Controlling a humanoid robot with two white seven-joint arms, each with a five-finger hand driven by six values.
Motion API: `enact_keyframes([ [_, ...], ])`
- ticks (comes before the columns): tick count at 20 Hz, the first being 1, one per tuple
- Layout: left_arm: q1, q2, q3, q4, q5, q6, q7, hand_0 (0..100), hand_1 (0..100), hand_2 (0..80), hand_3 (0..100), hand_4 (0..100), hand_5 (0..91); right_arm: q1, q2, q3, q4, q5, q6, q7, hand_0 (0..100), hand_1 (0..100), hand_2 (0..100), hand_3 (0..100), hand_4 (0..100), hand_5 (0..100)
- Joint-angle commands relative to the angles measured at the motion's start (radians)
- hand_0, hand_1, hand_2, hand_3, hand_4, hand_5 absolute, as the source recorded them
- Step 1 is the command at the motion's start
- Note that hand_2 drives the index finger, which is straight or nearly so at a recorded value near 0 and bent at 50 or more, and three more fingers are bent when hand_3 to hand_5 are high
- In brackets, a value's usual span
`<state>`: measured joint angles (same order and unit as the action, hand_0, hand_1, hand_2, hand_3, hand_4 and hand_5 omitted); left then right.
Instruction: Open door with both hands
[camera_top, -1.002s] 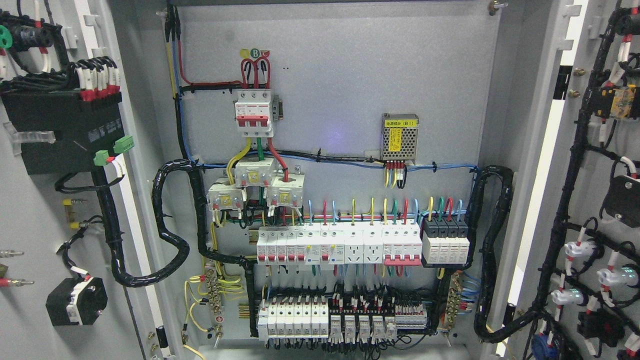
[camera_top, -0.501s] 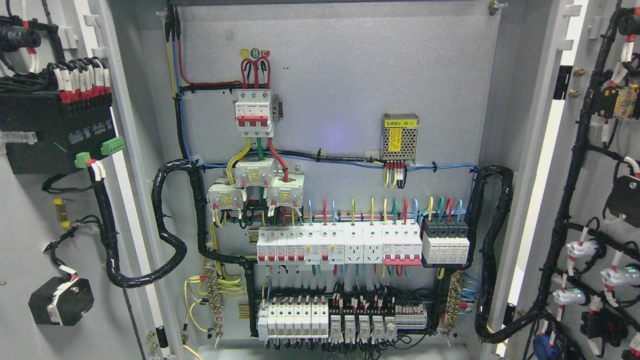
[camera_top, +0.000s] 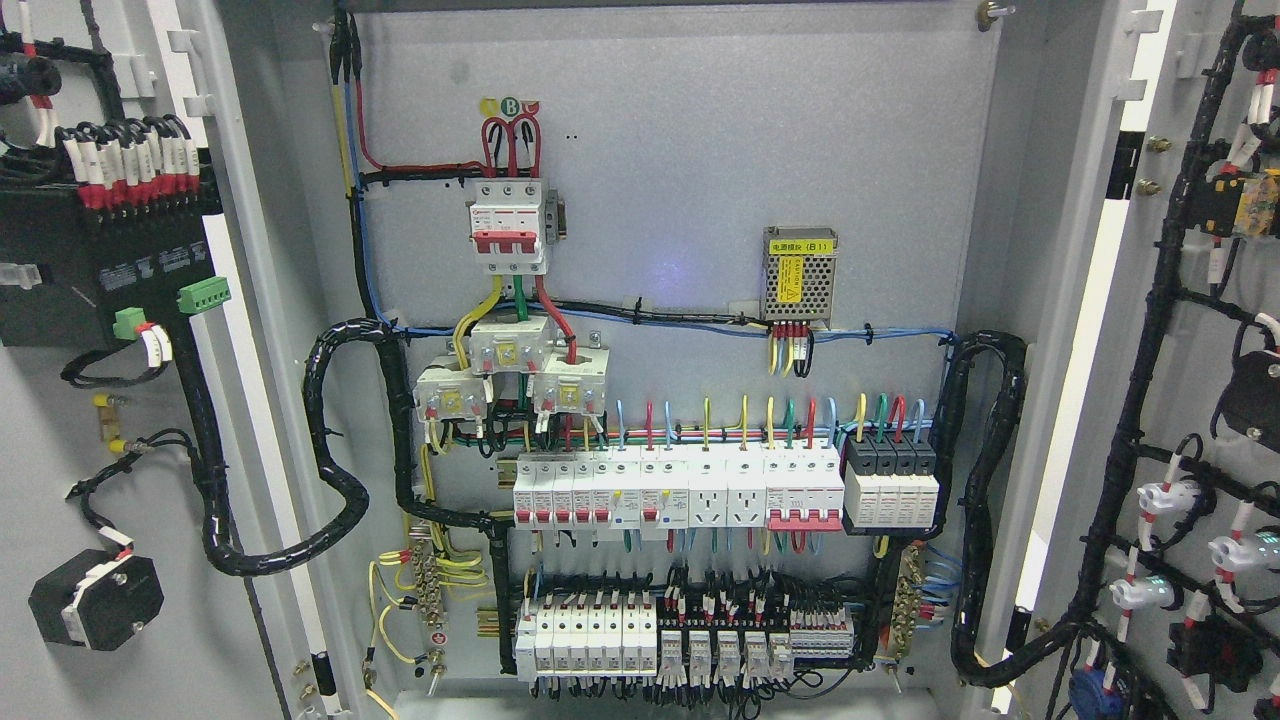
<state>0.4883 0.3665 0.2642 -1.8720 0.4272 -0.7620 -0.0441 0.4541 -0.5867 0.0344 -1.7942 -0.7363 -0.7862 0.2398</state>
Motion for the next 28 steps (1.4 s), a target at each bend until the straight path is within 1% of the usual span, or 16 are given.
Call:
enact_keyframes([
  [1, -0.037, 0.037, 0.07, 0.068, 0.041, 0.104, 0.004, 0, 0, 0.0, 0, 3, 0.0, 0.009, -0.019, -0.019, 0.016, 0.0, -0.004, 0.001, 0, 0, 0, 0, 0, 0],
  [6, -0.066, 0.058, 0.099, 0.076, 0.068, 0.181, 0.006, 0, 0, 0.0, 0, 3, 0.0, 0.009, -0.019, -0.031, 0.027, 0.002, -0.004, 0.001, 0, 0, 0, 0, 0, 0],
  [9, -0.079, 0.058, 0.113, 0.079, 0.07, 0.199, 0.006, 0, 0, 0.0, 0, 3, 0.0, 0.009, -0.031, -0.036, 0.027, 0.0, -0.005, 0.001, 0, 0, 0, 0, 0, 0],
  [12, -0.088, 0.066, 0.125, 0.082, 0.076, 0.228, 0.006, 0, 0, 0.0, 0, 3, 0.0, 0.011, -0.035, -0.037, 0.027, 0.0, -0.007, 0.003, 0, 0, 0, 0, 0, 0],
  [16, -0.109, 0.089, 0.142, 0.083, 0.107, 0.305, 0.006, 0, 0, 0.0, 0, 3, 0.0, 0.015, -0.055, -0.036, 0.03, 0.0, -0.007, 0.006, 0, 0, 0, 0, 0, 0],
  [19, -0.138, 0.097, 0.151, 0.102, 0.116, 0.332, 0.006, 0, 0, 0.0, 0, 3, 0.0, 0.015, -0.064, -0.036, 0.035, -0.014, -0.005, 0.006, 0, 0, 0, 0, 0, 0],
  [21, -0.158, 0.103, 0.152, 0.123, 0.117, 0.348, 0.006, 0, 0, 0.0, 0, 3, 0.0, 0.014, -0.065, -0.037, 0.038, -0.015, -0.005, 0.006, 0, 0, 0, 0, 0, 0],
  [23, -0.177, 0.121, 0.152, 0.137, 0.119, 0.38, 0.006, 0, 0, 0.0, 0, 3, 0.0, 0.014, -0.065, -0.051, 0.039, -0.043, -0.007, 0.006, 0, 0, 0, 0, 0, 0],
  [25, -0.197, 0.127, 0.158, 0.149, 0.137, 0.408, 0.006, 0, 0, 0.0, 0, 3, 0.0, 0.011, -0.065, -0.054, 0.039, -0.083, -0.007, 0.006, 0, 0, 0, 0, 0, 0],
  [28, -0.224, 0.163, 0.162, 0.171, 0.157, 0.453, 0.006, 0, 0, 0.0, 0, 3, 0.0, 0.012, -0.067, -0.056, 0.039, -0.084, -0.01, 0.009, 0, 0, 0, 0, 0, 0],
])
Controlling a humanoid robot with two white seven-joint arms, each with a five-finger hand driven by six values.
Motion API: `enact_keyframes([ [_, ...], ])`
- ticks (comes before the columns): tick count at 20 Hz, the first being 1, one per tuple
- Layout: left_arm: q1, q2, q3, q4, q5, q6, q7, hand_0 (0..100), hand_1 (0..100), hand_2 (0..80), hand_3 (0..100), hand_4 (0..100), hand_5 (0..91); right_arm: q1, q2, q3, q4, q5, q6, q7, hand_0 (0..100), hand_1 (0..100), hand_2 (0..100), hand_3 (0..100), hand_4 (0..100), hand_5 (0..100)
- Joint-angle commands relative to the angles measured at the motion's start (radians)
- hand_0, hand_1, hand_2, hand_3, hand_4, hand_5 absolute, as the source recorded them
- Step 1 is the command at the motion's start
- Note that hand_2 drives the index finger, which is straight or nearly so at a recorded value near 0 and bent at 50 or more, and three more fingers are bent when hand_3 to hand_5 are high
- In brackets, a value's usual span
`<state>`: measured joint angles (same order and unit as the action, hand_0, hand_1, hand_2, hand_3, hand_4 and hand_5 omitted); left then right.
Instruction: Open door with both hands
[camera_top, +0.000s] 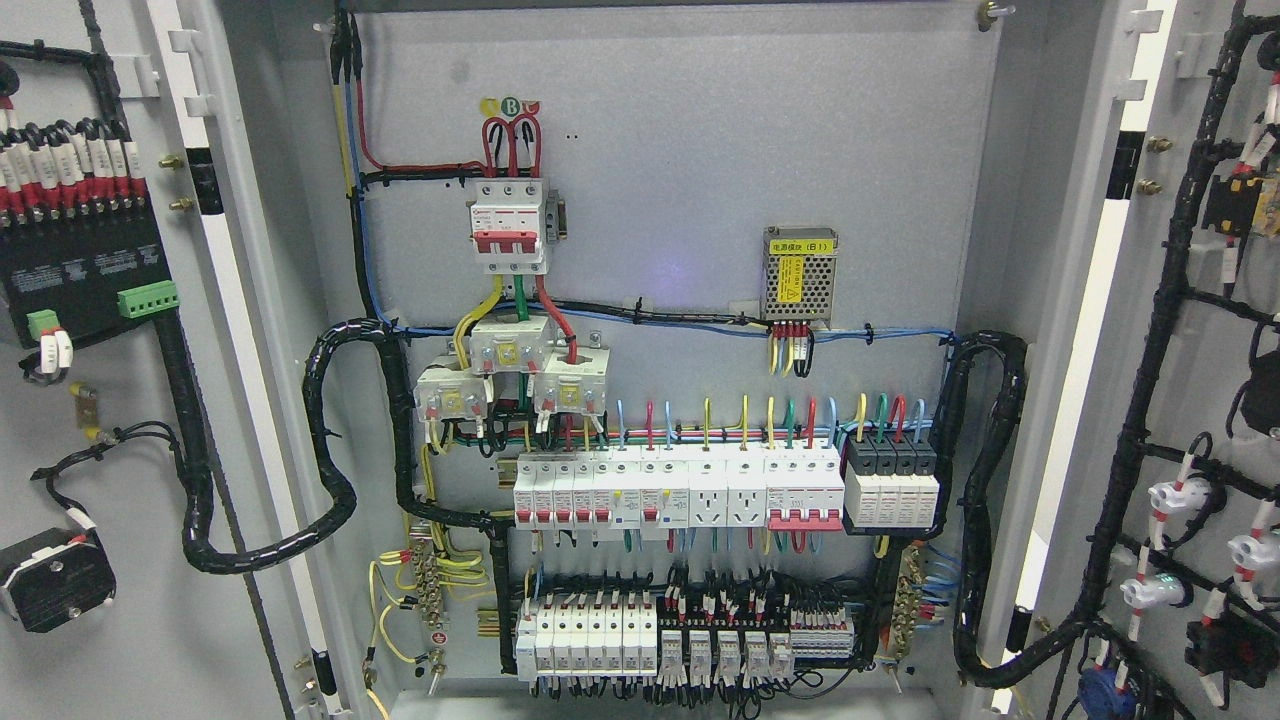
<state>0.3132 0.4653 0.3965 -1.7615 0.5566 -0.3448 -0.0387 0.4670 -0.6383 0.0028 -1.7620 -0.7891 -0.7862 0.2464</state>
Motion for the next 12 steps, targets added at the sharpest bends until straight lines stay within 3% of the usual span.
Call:
enact_keyframes([
  [1, -0.063, 0.067, 0.03, 0.071, 0.031, 0.053, 0.0, 0, 0, 0.0, 0, 3, 0.0, -0.002, -0.015, -0.026, 0.007, -0.033, -0.01, 0.004, 0, 0, 0, 0, 0, 0],
  [4, -0.095, 0.069, 0.027, 0.117, 0.034, 0.073, 0.0, 0, 0, 0.0, 0, 3, 0.0, -0.002, -0.015, -0.026, 0.007, -0.035, -0.01, 0.071, 0, 0, 0, 0, 0, 0],
  [12, -0.151, 0.09, 0.018, 0.191, 0.034, 0.124, 0.0, 0, 0, 0.0, 0, 3, 0.0, -0.004, -0.015, -0.055, 0.03, -0.076, -0.008, 0.074, 0, 0, 0, 0, 0, 0],
])
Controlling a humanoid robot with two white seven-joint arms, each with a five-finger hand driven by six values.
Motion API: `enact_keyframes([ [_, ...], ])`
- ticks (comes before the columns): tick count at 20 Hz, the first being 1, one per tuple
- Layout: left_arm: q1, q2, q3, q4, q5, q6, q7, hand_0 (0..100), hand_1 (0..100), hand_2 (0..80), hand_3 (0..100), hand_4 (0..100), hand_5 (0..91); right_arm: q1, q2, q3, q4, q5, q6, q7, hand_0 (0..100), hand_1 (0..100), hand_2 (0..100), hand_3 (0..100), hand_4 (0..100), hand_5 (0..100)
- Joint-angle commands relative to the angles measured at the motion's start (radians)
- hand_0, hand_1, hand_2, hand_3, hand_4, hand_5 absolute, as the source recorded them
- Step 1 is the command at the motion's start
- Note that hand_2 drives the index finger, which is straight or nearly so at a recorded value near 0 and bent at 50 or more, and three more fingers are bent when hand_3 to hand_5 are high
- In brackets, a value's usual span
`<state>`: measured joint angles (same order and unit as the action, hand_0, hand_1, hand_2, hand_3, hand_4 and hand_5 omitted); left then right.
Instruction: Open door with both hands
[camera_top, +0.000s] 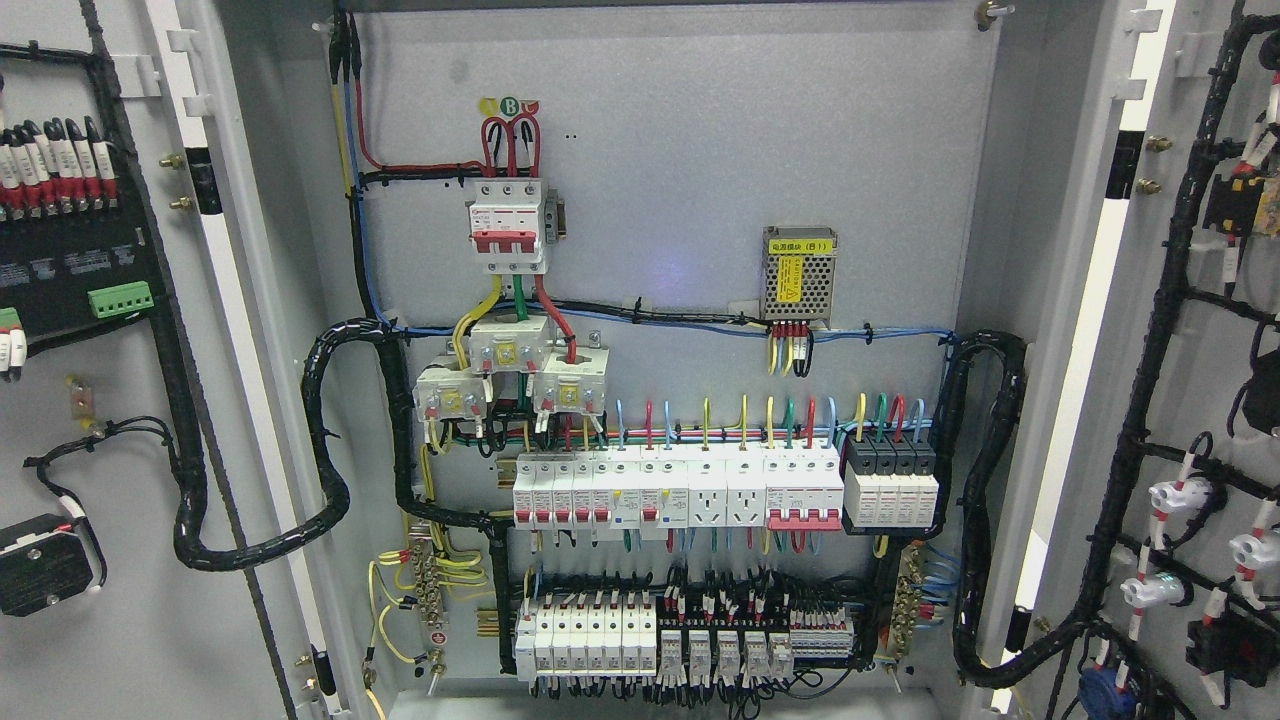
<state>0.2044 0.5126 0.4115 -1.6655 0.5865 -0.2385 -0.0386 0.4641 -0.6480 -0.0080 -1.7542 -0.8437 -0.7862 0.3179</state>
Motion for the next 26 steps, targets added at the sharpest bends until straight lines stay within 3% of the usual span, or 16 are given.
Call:
enact_keyframes([
  [1, -0.048, 0.046, 0.003, 0.104, 0.004, 0.018, 0.0, 0, 0, 0.0, 0, 3, 0.0, -0.001, -0.005, -0.046, 0.03, -0.021, -0.008, 0.003, 0, 0, 0, 0, 0, 0],
  [7, -0.065, 0.05, 0.0, 0.144, 0.004, 0.019, 0.0, 0, 0, 0.0, 0, 3, 0.0, -0.002, -0.007, -0.058, 0.05, -0.025, -0.008, 0.009, 0, 0, 0, 0, 0, 0],
  [10, -0.071, 0.05, 0.0, 0.158, 0.004, 0.019, 0.0, 0, 0, 0.0, 0, 3, 0.0, -0.007, -0.007, -0.058, 0.061, -0.025, -0.008, 0.036, 0, 0, 0, 0, 0, 0],
  [26, -0.068, 0.05, 0.0, 0.153, 0.012, 0.015, -0.001, 0, 0, 0.0, 0, 3, 0.0, -0.042, -0.065, -0.059, 0.145, -0.029, -0.008, 0.049, 0, 0, 0, 0, 0, 0],
])
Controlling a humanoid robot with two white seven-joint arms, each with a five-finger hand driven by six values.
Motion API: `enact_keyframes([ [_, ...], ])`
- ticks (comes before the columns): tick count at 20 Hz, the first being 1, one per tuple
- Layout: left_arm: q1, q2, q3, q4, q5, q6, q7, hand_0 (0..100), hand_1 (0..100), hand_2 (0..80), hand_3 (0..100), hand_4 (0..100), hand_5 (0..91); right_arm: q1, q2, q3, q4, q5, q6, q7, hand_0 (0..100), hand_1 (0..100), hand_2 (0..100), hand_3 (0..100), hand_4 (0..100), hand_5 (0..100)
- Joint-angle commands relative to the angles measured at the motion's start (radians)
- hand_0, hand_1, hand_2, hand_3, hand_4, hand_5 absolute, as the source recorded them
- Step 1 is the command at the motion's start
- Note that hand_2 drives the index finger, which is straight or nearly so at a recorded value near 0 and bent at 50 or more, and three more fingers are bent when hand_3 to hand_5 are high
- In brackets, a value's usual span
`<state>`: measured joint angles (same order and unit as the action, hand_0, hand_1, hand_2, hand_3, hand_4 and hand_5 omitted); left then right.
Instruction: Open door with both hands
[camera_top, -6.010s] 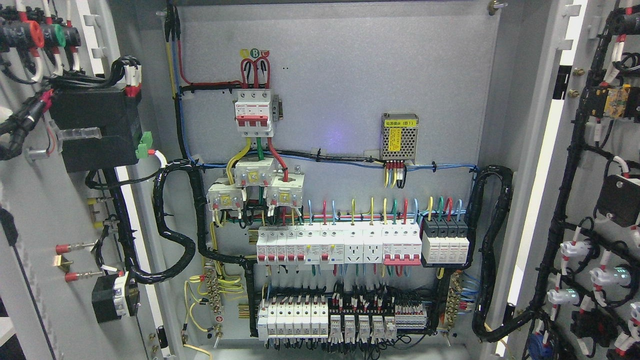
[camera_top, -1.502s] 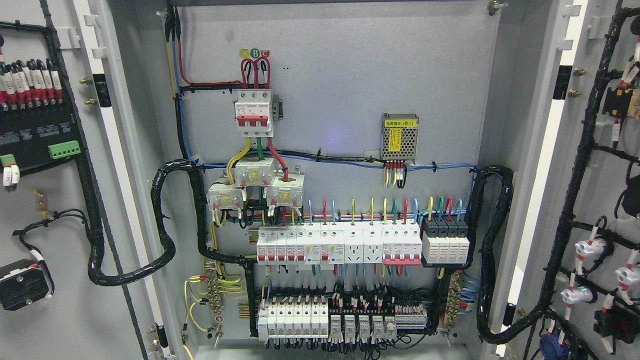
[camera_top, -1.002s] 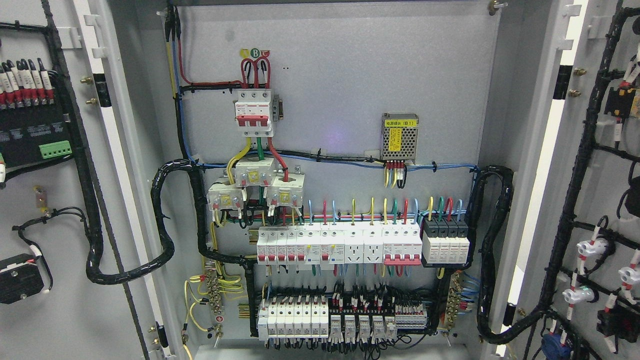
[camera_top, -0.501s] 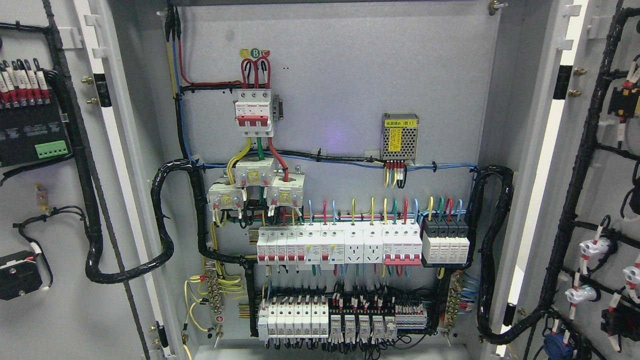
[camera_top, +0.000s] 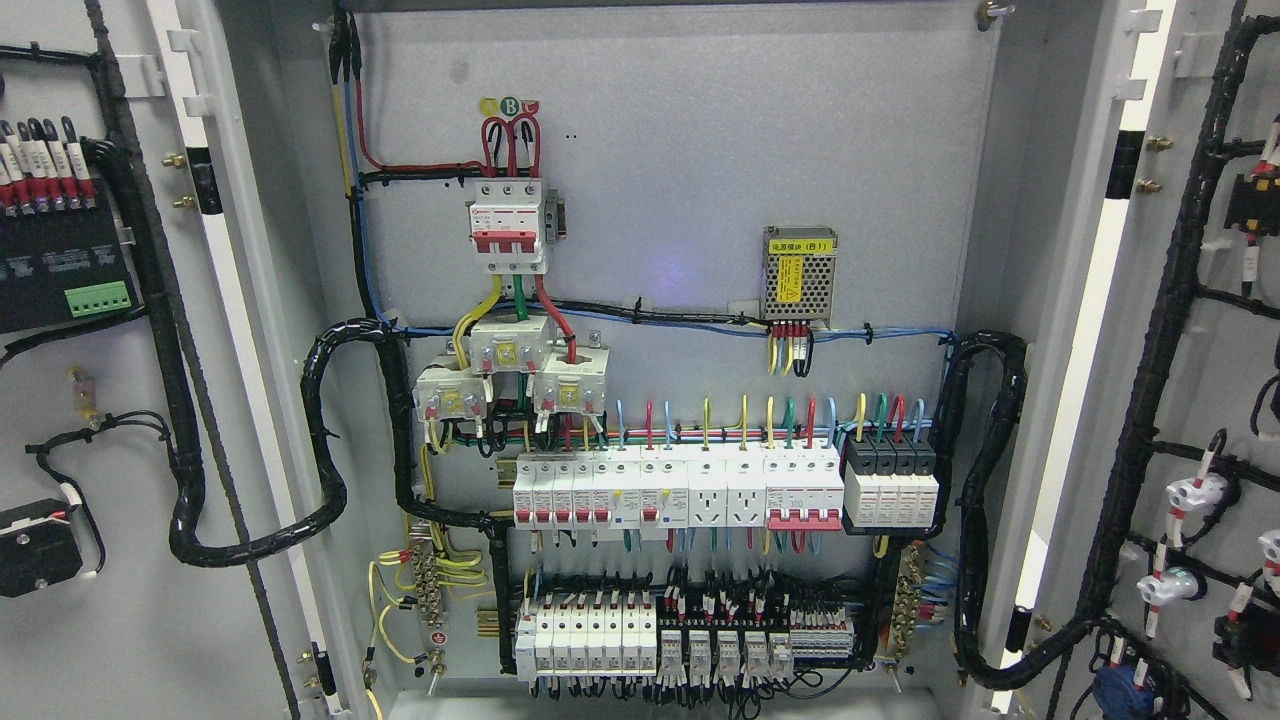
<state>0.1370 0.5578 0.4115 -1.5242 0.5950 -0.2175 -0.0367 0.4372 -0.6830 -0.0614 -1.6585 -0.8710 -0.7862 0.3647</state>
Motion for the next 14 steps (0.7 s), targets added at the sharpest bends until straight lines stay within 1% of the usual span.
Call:
enact_keyframes([
  [1, 0.0, 0.005, 0.0, 0.01, 0.006, -0.006, -0.003, 0, 0, 0.0, 0, 3, 0.0, -0.015, -0.038, -0.006, 0.052, -0.002, -0.008, 0.002, 0, 0, 0, 0, 0, 0],
  [9, 0.0, 0.004, -0.01, -0.017, 0.009, -0.008, -0.002, 0, 0, 0.0, 0, 3, 0.0, -0.018, -0.044, -0.006, 0.072, -0.002, -0.008, 0.003, 0, 0, 0, 0, 0, 0],
  [10, 0.0, 0.004, -0.011, -0.028, 0.009, -0.008, -0.002, 0, 0, 0.0, 0, 3, 0.0, -0.018, -0.046, -0.006, 0.074, -0.002, -0.008, 0.02, 0, 0, 0, 0, 0, 0],
  [12, 0.004, 0.002, -0.014, -0.045, 0.008, -0.006, -0.002, 0, 0, 0.0, 0, 3, 0.0, -0.018, -0.046, -0.006, 0.075, -0.002, -0.008, 0.068, 0, 0, 0, 0, 0, 0],
  [14, 0.006, -0.002, -0.033, -0.065, 0.008, -0.006, -0.002, 0, 0, 0.0, 0, 3, 0.0, -0.018, -0.046, -0.006, 0.08, -0.002, -0.008, 0.076, 0, 0, 0, 0, 0, 0],
])
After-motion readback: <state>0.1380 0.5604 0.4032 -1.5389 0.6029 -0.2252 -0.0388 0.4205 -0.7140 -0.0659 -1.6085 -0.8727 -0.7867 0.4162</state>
